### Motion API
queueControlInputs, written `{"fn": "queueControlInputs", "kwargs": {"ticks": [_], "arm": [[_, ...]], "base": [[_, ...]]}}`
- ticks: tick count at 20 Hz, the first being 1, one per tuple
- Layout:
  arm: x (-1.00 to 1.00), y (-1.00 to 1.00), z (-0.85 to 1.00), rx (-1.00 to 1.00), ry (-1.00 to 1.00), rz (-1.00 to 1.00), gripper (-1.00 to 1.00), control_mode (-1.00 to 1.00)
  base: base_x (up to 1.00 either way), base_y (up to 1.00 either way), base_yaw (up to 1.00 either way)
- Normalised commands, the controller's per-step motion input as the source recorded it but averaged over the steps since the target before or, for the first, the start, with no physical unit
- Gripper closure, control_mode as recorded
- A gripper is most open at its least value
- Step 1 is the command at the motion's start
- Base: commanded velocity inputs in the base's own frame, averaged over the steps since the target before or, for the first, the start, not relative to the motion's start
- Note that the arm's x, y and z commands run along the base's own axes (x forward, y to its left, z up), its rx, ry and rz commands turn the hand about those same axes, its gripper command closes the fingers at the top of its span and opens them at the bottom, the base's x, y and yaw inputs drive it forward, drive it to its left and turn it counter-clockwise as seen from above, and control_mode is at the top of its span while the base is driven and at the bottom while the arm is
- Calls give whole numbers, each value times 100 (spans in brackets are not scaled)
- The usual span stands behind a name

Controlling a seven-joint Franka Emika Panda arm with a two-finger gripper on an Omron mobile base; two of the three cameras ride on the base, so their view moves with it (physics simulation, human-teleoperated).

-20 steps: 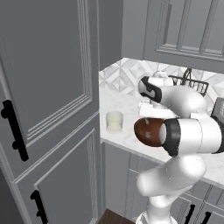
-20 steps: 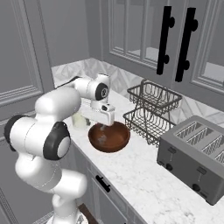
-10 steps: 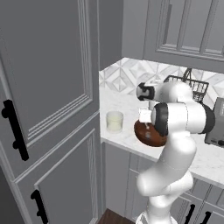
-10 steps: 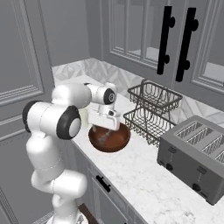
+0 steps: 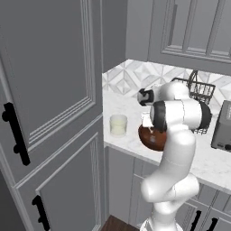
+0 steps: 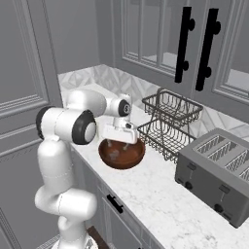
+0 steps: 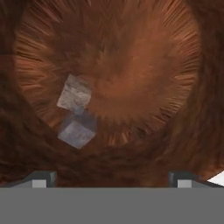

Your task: Grab a lemon wedge from the fridge and one ice cube from the ice bowl, and put them in the glass of lemonade.

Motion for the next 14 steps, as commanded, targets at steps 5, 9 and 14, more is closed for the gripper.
{"fn": "queueControlInputs", "kwargs": {"ticks": [5, 9, 14], "arm": [[8, 0, -35, 1, -8, 15, -100, -100], [2, -1, -25, 8, -23, 14, -100, -100], [-4, -6, 0, 9, -33, 12, -100, -100]], "base": [[0, 0, 0], [0, 0, 0], [0, 0, 0]]}}
